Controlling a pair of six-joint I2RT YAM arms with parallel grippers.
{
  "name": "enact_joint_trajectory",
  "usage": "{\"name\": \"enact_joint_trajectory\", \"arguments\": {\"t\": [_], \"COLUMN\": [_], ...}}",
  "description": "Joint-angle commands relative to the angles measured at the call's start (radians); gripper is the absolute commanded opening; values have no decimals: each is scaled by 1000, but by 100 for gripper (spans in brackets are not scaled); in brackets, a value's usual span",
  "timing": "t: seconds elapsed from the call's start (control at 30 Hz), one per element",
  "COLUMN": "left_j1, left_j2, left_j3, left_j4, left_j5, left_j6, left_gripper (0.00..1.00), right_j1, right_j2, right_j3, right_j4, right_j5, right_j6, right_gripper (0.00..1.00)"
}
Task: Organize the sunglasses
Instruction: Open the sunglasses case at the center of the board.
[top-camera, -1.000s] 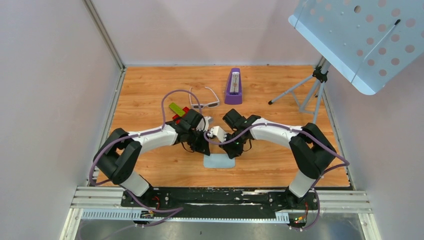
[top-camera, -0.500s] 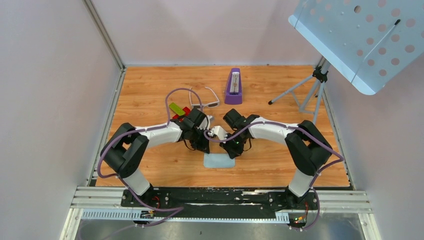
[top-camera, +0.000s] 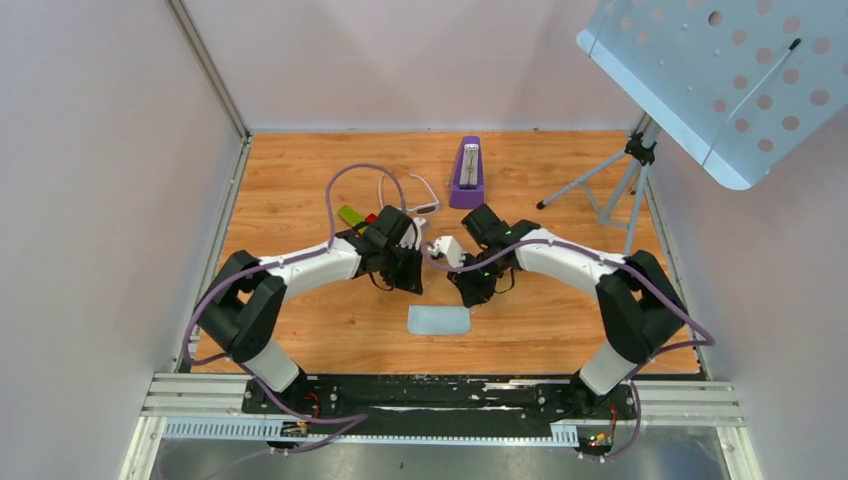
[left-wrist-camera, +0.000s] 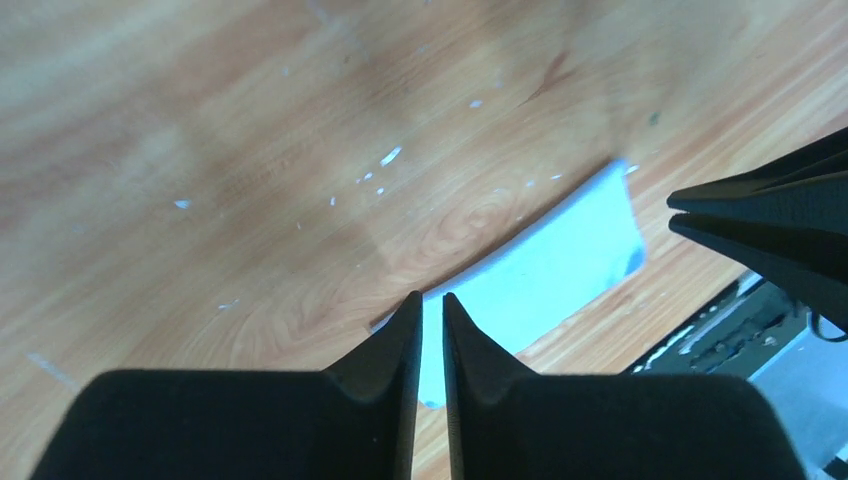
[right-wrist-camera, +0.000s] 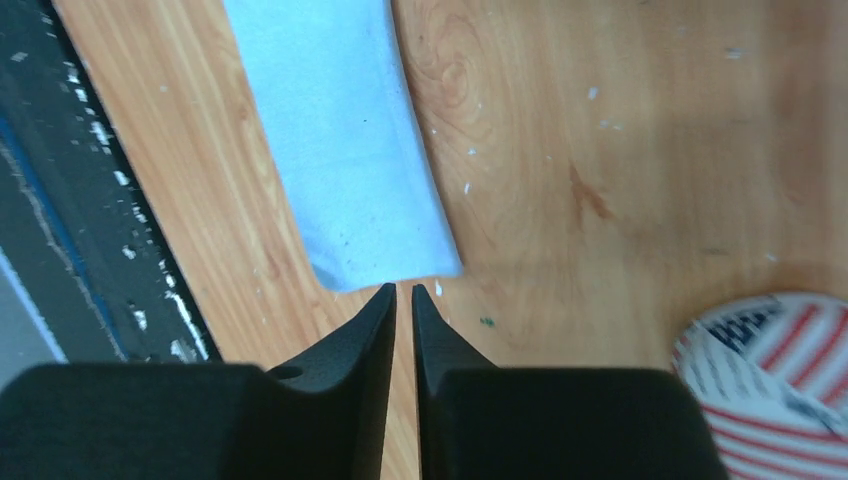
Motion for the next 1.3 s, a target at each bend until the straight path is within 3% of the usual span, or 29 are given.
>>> {"name": "enact_joint_trajectory", "arguments": {"t": [0.0, 0.1, 0.17, 0.23, 0.3, 0.4, 0.57, 1.07, 1.27], "left_j1": [8, 7, 7, 7, 7, 7, 6, 8, 8], "left_j2": [-104, -129, -145, -172, -200, -241, -287, -308, -304], "left_j3": [88, 103, 91, 66, 34, -7, -55, -73, -94], "left_j4": [-35, -30, -8, 11, 30, 48, 43, 6, 35], "left_j5": [-63, -79, -102, -126, -144, -146, -138, -138, -124], "left_j6": [33, 35, 24, 2, -18, -30, -33, 9, 1], "left_gripper": [18, 31, 40, 47, 54, 60, 64, 65, 64], "right_j1": [-67, -128, -195, -253, -277, -282, -291, -289, -291], "right_j2": [-119, -136, -150, -159, -149, -110, -84, 134, 182], "right_j3": [58, 98, 116, 132, 150, 174, 184, 245, 268], "right_j4": [-102, -183, -208, -215, -239, -287, -288, -306, -297], "right_j5": [-78, -35, -13, 21, 82, 185, 212, 255, 256], "right_j6": [-30, -150, -265, -390, -542, -735, -931, -955, -893], "right_gripper": [17, 25, 39, 61, 68, 70, 72, 77, 64]}}
